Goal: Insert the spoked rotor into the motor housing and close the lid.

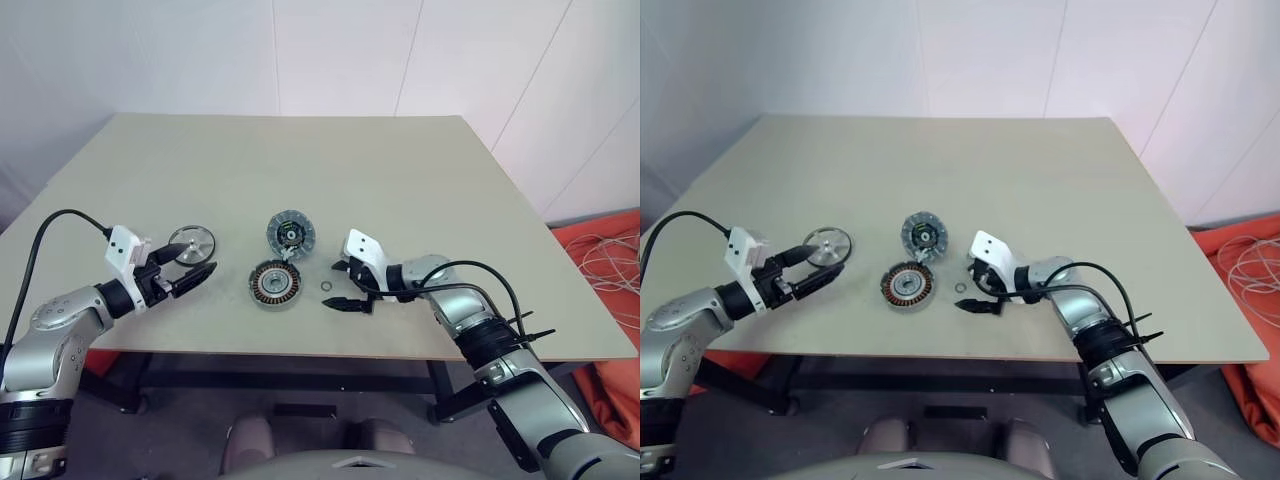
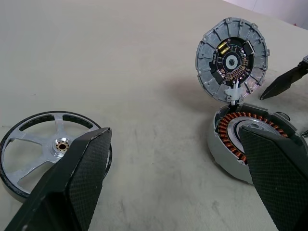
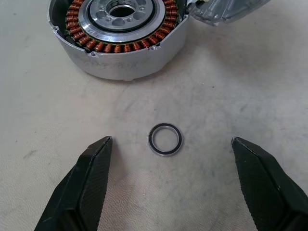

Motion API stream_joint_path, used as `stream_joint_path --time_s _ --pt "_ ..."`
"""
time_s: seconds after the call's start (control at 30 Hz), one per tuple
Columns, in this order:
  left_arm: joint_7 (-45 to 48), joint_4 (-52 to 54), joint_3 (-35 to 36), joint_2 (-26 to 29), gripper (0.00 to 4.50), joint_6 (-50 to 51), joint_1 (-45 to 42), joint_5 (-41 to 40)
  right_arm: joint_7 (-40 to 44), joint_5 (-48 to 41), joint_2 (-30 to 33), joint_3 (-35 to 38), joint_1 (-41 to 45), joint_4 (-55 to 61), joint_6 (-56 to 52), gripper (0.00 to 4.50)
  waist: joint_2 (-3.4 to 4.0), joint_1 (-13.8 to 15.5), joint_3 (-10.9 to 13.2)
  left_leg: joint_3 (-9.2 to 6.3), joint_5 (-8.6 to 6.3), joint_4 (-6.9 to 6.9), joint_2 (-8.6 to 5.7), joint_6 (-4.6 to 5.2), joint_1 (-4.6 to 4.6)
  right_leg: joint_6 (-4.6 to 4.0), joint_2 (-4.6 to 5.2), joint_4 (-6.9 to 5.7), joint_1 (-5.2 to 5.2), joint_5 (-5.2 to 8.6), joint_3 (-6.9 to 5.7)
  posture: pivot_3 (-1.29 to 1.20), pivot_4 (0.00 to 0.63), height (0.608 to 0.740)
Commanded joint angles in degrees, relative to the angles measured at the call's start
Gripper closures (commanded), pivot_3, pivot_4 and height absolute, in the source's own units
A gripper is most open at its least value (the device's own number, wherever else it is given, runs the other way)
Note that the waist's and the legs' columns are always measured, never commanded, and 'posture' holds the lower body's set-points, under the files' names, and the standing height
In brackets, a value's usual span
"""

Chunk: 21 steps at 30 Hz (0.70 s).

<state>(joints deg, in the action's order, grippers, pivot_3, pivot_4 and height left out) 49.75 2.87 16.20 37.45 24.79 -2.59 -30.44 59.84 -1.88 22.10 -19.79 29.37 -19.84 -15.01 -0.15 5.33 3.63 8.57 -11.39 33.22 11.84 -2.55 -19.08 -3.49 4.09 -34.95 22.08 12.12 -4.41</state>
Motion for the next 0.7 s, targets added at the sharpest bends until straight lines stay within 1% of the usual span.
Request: stream_joint_path --time_s 0.03,0.17,0.2,0.3,0.33,0.53,0.7 --pt "-0.1 1.32 0.92 0.18 0.0 -0.86 -0.79 -0.38 0.05 0.11 -0.52 0.08 1.02 -0.29 -0.13 0.9 0.0 0.0 0.0 0.0 0.0 0.0 0.0 0.0 0.0 0.0 0.0 0.0 0.0 0.0 0.0 0.0 0.0 0.74" --pt "-0.16 1.22 0.82 0.02 0.0 -0.91 -0.93 -0.38 -0.25 0.26 -0.97 -0.11 1.15 -0.68 -0.24 2.22 0.0 0.0 0.0 0.0 0.0 -0.01 0.0 0.0 -0.01 0.0 0.0 0.0 0.01 0.0 0.0 0.0 0.0 0.74" --pt "-0.19 1.18 0.79 -0.03 0.0 -0.91 -1.0 -0.35 -0.29 0.31 -1.05 -0.13 1.22 -0.86 -0.2 2.65 0.0 -0.01 0.0 0.0 0.0 -0.02 0.0 0.01 -0.01 -0.01 0.0 0.0 0.01 0.0 0.0 0.0 0.0 0.74" --pt "-0.19 1.07 0.77 -0.13 0.0 -0.95 -1.05 -0.26 -0.35 0.35 -1.37 -0.19 1.3 -0.98 -0.32 3.73 0.0 -0.03 0.0 0.0 -0.01 -0.04 0.0 0.01 -0.01 -0.01 0.0 0.01 0.02 0.0 0.0 0.0 0.0 0.74" --pt "-0.16 1.04 0.77 -0.13 0.0 -0.99 -1.03 -0.22 -0.26 0.38 -1.41 -0.25 1.29 -0.94 -0.33 3.86 0.0 -0.05 0.0 0.0 -0.01 -0.04 0.0 0.01 -0.01 -0.01 0.0 0.01 0.02 0.0 0.0 0.0 0.0 0.74" --pt "-0.11 0.95 0.89 -0.12 0.0 -1.19 -0.73 -0.12 1.91 -0.48 0.4 0.13 1.24 2.76 -2.34 3.86 0.0 0.0 0.0 0.0 0.0 -0.04 -0.01 0.0 0.0 0.0 0.0 0.0 0.01 0.0 0.0 0.0 0.0 0.74" --pt "0.38 0.37 1.07 -0.28 0.0 -2.3 0.09 0.24 8.05 -2.99 5.83 0.25 2.09 12.63 -9.95 3.86 0.01 0.19 0.01 -0.01 -0.01 -0.03 -0.02 0.02 -0.02 -0.02 0.0 0.02 0.08 -0.01 0.0 0.0 0.0 0.74"
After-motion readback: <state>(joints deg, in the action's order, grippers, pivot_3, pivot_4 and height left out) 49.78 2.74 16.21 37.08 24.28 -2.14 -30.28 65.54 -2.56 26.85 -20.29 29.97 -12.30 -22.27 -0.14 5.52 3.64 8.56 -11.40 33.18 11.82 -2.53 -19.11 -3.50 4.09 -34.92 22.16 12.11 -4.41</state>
